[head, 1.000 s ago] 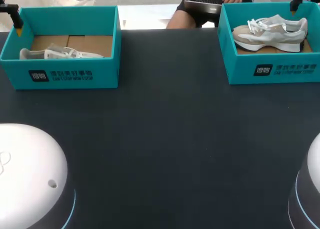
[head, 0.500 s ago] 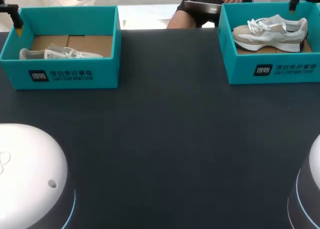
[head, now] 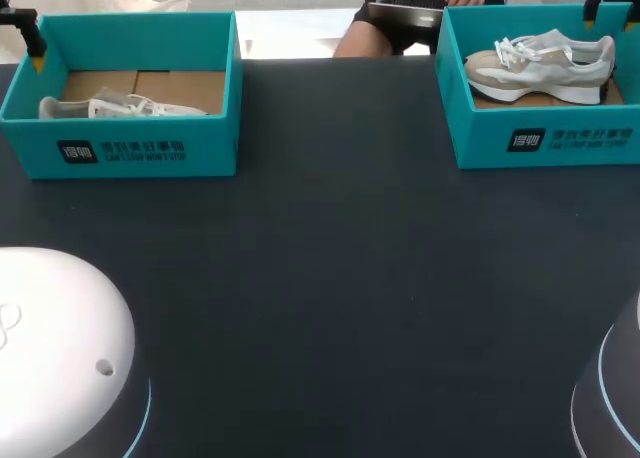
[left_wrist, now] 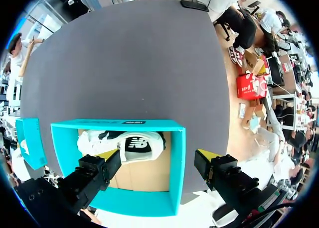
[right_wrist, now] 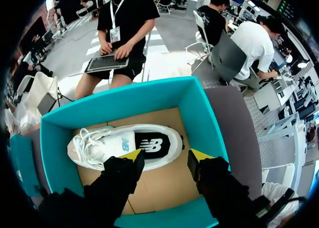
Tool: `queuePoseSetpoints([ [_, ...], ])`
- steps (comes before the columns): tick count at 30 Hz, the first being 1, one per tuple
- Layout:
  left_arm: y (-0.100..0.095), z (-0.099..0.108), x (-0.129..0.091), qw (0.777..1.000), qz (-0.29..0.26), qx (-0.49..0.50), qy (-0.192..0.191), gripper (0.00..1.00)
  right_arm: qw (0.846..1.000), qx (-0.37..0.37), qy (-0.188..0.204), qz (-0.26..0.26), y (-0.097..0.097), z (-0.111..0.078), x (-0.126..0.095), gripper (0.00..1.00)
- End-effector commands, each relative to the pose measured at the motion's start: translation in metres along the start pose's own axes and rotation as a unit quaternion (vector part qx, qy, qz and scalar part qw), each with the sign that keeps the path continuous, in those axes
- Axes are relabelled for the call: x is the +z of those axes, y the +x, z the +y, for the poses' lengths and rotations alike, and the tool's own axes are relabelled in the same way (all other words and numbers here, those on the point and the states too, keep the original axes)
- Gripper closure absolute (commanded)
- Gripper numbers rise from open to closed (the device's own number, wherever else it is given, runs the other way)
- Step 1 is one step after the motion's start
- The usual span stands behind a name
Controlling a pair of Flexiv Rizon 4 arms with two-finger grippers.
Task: Take the shoe out of the shoebox, open the shoe tongue, remove and reinsert the insole, then place the shoe into the shoebox
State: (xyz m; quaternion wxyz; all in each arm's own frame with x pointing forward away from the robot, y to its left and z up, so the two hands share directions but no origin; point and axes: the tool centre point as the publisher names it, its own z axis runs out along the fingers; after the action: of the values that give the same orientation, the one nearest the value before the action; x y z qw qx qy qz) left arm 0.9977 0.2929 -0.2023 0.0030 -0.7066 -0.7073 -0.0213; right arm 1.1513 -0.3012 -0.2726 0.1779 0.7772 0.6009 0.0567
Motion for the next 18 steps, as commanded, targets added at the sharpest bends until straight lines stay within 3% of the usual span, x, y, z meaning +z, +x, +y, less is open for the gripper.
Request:
queuePoseSetpoints([
  [1,0.000,-0.001,0.000,1.000,0.001,0.000,-0.001,0.00,0.999,-0.005,0.038,0.002,-0.001,0.011,0.027,0.53],
  [18,0.000,-0.001,0.000,1.000,0.001,0.000,-0.001,0.00,0.995,-0.013,0.095,-0.016,-0.006,-0.006,0.066,0.51],
])
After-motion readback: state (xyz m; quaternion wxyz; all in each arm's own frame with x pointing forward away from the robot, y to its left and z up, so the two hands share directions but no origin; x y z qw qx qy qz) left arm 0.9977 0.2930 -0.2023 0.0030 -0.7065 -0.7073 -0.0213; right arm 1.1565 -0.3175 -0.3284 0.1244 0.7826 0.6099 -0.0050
